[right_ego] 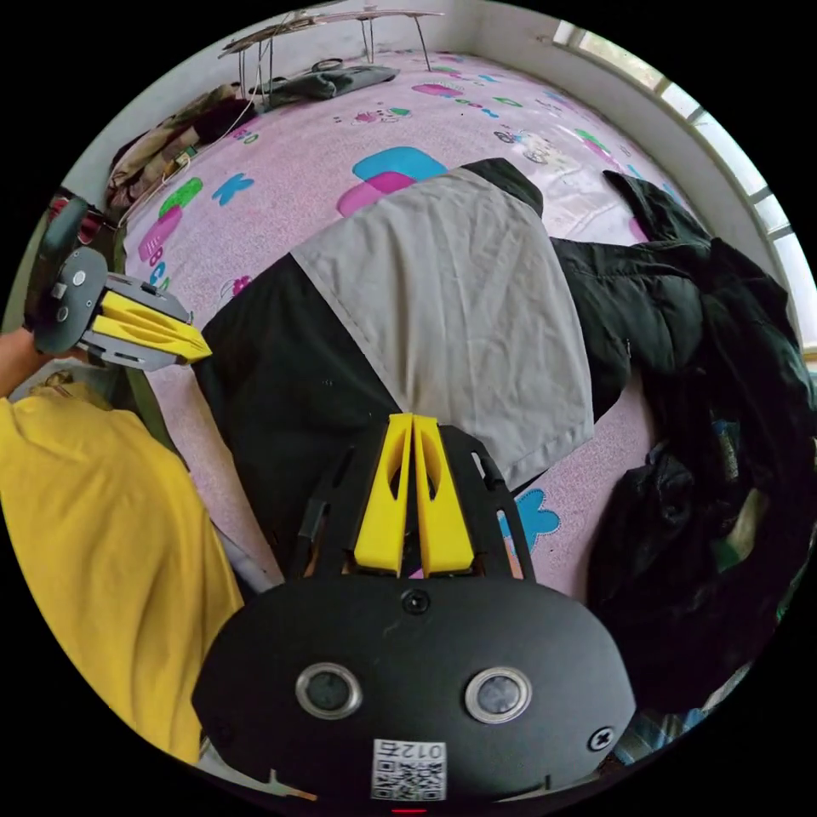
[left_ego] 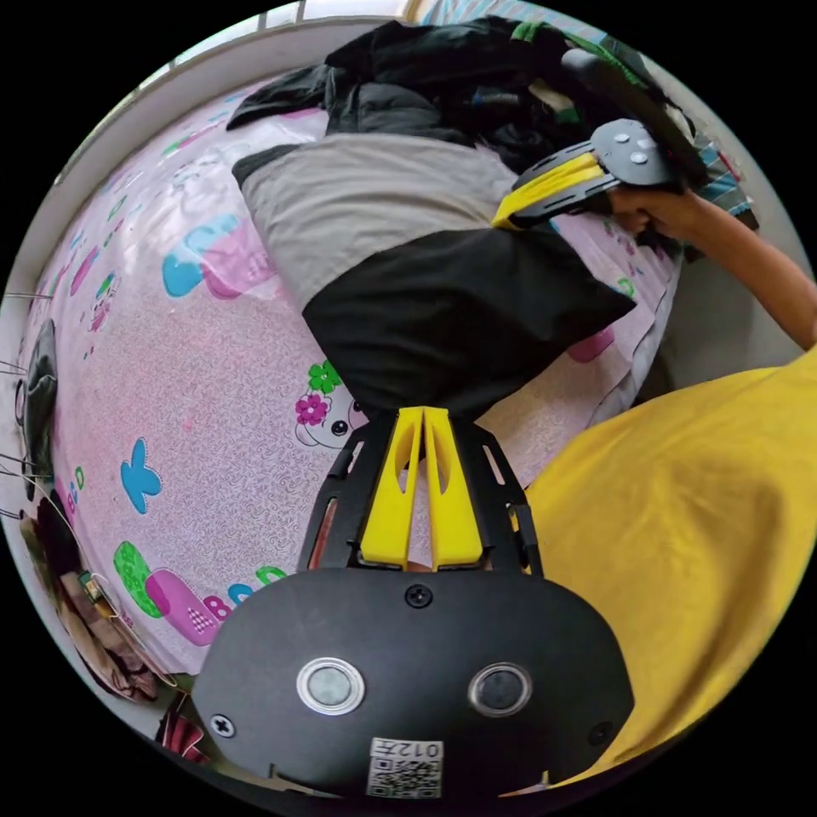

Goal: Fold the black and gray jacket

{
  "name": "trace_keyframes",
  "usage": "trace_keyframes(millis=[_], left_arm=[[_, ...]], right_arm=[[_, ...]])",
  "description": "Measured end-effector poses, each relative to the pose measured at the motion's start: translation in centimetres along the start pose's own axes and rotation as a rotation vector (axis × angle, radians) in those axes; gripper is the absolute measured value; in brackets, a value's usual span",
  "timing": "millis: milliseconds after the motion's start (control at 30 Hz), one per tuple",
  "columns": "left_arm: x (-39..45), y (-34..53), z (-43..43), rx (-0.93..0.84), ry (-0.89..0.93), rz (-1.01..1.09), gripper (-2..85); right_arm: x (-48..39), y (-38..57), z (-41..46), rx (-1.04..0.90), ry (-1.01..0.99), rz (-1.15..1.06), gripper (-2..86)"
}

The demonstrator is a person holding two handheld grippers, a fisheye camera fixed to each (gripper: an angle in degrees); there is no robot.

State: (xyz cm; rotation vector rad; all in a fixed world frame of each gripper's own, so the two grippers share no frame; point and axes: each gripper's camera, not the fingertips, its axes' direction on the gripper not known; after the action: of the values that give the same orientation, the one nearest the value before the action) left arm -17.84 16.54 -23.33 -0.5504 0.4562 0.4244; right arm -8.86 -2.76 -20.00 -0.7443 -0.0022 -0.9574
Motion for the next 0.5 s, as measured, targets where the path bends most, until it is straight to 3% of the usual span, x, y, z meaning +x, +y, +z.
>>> trace_keyframes(millis=[100,400,500], left_arm=[[0.5,-0.3,0.2,-0.01,0.004,-0.004,-0.1],[3.5,-1.4,-0.3,-0.03,-0.072,0.057,-0.2],[4.4,-1.8,-2.2,0.035,-0.033,0.047,-0.2]], right_arm=[[1.0,0.6,1.1,-0.013,-0.059,0.032,-0.1],[0.1,3.4,2.1,-0.001,0.015,0.029,-0.1],[-2.0,5.6,1.0,0.069,-0.112,-0.045,-0.1]])
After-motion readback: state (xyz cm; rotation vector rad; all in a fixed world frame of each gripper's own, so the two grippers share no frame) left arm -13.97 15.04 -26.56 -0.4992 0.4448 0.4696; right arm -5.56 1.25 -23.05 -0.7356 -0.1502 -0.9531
